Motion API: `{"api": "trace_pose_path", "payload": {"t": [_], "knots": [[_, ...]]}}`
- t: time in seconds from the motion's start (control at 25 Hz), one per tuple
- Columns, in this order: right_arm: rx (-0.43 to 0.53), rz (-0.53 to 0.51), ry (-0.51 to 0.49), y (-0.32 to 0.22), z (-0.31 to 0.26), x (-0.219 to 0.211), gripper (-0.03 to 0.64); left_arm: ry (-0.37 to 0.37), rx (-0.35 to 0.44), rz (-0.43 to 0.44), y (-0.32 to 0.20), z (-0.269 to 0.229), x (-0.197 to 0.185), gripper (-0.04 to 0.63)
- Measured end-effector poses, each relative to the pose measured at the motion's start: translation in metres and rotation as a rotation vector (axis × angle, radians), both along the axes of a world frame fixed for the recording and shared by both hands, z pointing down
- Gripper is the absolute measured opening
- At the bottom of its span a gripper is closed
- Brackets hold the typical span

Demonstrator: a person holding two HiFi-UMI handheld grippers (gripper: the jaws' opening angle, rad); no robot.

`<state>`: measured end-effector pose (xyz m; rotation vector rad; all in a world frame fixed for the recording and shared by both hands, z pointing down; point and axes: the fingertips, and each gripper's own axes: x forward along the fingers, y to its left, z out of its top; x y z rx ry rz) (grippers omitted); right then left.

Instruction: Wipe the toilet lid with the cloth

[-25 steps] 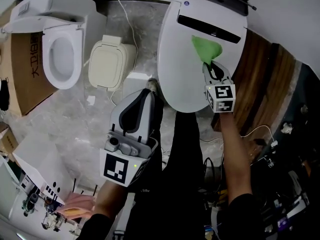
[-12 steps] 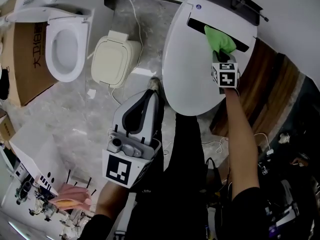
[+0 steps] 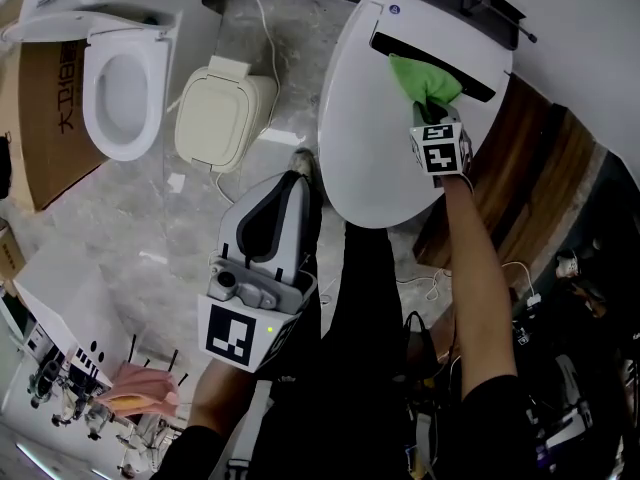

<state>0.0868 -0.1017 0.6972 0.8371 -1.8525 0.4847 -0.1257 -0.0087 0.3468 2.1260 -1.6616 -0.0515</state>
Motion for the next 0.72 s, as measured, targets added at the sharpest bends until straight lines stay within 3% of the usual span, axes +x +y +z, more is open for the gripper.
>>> {"api": "trace_pose_path", "payload": {"t": [0.72], "knots": [[-0.069, -0.168, -0.006, 0.085, 0.013, -0.048, 0.064, 0.006, 0.047, -0.032, 0.024, -0.009, -0.004, 0.002]]}}
